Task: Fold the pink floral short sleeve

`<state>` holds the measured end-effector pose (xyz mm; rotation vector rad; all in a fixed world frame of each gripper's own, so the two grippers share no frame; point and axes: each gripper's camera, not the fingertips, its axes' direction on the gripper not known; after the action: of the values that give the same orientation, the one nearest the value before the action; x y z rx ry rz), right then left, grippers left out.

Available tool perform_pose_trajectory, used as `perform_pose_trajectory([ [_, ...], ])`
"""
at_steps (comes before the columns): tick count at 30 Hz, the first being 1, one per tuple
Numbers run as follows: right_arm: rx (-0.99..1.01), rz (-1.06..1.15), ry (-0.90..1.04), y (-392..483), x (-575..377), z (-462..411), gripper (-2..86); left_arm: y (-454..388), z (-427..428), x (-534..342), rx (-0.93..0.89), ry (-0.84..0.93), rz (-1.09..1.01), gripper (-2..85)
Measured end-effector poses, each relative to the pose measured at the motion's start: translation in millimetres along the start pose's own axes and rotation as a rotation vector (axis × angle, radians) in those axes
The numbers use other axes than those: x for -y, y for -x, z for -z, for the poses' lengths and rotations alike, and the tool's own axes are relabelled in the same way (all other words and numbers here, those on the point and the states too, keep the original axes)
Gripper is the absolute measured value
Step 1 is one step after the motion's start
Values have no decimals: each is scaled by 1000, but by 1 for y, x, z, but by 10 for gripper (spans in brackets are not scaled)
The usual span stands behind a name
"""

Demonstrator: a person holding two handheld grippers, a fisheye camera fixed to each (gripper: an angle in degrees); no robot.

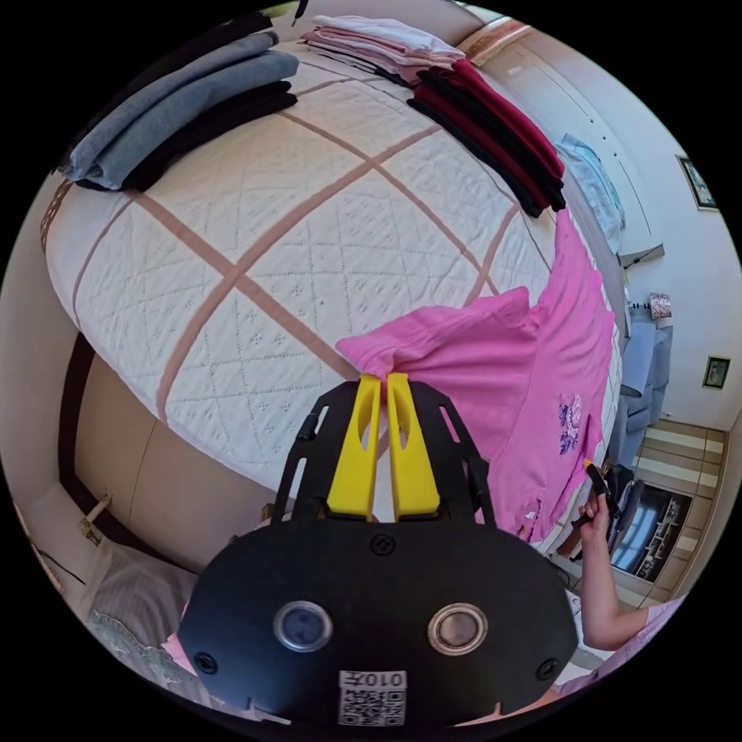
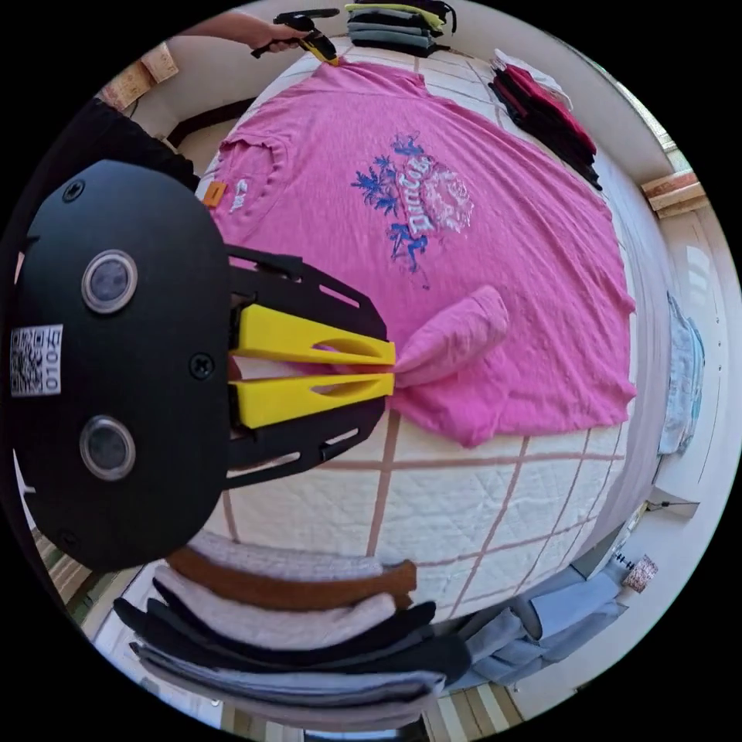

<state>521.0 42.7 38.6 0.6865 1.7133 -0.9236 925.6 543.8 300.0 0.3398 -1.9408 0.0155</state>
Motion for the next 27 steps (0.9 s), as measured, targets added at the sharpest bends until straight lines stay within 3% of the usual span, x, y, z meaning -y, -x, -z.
perform_pose_trajectory([
  [3, -203, -114, 94, -48, -34, -1, 38, -11, 1, -14, -39, 20, -20, -2],
  [6, -123, -183, 274, -88, -67, -28, 44, -22, 0, -31, -67, 32, -38, -1],
  [9, -123, -202, 208, -99, -90, -16, 55, -32, -1, -47, -91, 24, -33, -1],
  [15, -17, 83, -115, -53, -73, 30, 134, -50, 9, -76, -94, -36, -27, -2],
  [19, 17, 304, -59, -39, -25, 5, 132, -32, 8, -93, -49, -17, 49, -3],
  [22, 78, 447, 99, -33, -2, -19, 87, -28, 12, -100, -11, -12, 50, -3],
  [23, 61, 472, 184, -33, 2, -23, 50, -29, 12, -101, -5, -9, 46, -3],
  [27, -267, 225, 77, -62, -2, 12, 41, -43, 7, -106, 18, 9, 10, -3],
])
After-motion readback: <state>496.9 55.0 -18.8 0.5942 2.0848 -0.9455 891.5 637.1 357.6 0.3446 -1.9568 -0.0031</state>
